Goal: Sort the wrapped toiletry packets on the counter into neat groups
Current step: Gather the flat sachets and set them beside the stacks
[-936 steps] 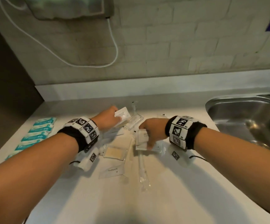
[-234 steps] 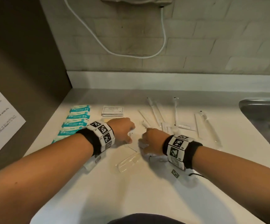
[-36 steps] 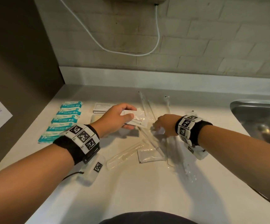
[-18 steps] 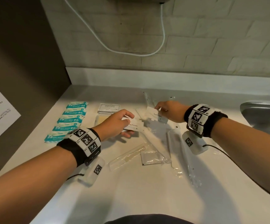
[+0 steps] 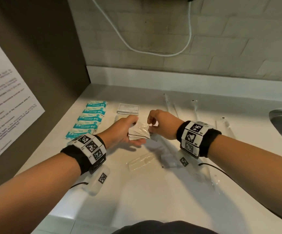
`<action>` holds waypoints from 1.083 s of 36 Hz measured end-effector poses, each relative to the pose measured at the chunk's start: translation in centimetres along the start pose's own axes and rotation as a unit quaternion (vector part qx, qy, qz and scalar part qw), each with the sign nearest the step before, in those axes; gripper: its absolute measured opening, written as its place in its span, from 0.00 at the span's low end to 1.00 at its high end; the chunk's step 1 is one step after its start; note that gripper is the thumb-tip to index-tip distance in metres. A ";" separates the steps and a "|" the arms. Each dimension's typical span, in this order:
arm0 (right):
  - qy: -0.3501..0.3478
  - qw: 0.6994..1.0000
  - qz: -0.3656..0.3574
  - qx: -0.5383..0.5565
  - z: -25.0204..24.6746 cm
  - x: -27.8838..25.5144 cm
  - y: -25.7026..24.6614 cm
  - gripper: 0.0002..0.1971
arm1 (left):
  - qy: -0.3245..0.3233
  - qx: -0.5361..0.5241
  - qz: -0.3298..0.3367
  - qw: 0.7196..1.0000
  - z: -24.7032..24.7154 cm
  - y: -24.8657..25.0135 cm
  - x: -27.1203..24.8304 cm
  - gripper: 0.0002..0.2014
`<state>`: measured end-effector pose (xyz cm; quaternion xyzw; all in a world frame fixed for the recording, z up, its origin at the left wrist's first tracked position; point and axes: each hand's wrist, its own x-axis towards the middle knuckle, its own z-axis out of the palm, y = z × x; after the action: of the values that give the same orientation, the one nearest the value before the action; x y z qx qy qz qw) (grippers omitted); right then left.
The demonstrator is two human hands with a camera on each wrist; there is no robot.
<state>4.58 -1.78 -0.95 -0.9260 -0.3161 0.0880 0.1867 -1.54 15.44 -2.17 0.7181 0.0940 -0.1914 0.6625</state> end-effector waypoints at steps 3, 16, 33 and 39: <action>0.003 1.000 0.006 0.001 1.1 0.0 -0.5 0.14 | -0.015 0.011 0.001 1.000 -0.2 -0.7 -0.3 0.14; -0.136 0.984 0.052 -0.102 3.7 -0.5 -3.6 0.17 | 0.001 0.349 0.123 0.929 -2.1 -4.4 -1.2 0.14; -0.098 0.990 0.044 -0.092 7.0 1.6 -7.2 0.12 | 0.009 0.589 0.051 0.807 -4.8 -5.1 -2.1 0.17; -0.088 0.992 0.058 -0.073 7.1 2.0 -7.1 0.15 | -0.007 0.555 0.043 0.831 -4.3 -5.2 -1.8 0.25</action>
<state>0.21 6.65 -4.69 -0.9427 -0.2825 0.1561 0.0846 -4.57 20.41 -6.00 0.9670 -0.0639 -0.1874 0.1606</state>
